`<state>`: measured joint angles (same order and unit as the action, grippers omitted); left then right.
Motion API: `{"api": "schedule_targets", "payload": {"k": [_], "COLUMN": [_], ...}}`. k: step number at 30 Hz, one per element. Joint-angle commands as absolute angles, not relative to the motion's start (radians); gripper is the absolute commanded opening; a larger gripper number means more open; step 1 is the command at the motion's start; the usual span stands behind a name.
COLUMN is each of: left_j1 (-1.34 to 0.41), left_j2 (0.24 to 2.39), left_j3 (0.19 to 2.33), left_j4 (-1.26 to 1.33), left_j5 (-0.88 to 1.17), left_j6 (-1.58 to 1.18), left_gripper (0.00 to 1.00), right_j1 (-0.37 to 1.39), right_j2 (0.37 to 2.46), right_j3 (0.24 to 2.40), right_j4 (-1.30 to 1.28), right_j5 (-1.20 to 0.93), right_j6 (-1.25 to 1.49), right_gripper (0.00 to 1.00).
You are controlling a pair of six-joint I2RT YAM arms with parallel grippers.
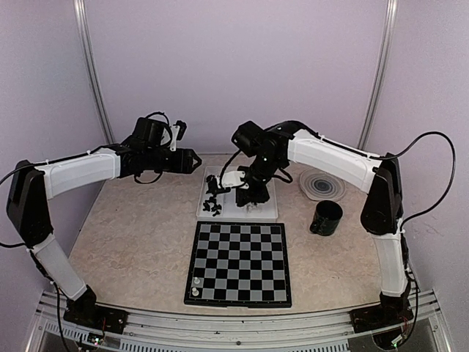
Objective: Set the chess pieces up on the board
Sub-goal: Pick up the pawn from the storage box, then place the pawn at b2.
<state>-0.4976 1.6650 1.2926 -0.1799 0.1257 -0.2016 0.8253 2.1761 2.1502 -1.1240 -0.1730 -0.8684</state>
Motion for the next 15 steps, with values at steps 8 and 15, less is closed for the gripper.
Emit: {"api": "schedule_targets", "payload": {"k": [8, 15], "left_j1": [-0.469, -0.469], "left_j2": [1.624, 1.614], "left_j3": [1.298, 1.299], "left_j4": [-0.182, -0.187], "left_j5": [0.110, 0.107], "left_j6": [-0.200, -0.198], "left_gripper": [0.70, 0.70], "right_j1": [1.098, 1.187], "right_j2": [2.128, 2.174], "right_j3": [1.863, 1.864], "right_j4": [-0.954, -0.928], "right_j5": [-0.250, -0.276], "right_j6": [-0.865, -0.830], "right_gripper": [0.01, 0.02]}}
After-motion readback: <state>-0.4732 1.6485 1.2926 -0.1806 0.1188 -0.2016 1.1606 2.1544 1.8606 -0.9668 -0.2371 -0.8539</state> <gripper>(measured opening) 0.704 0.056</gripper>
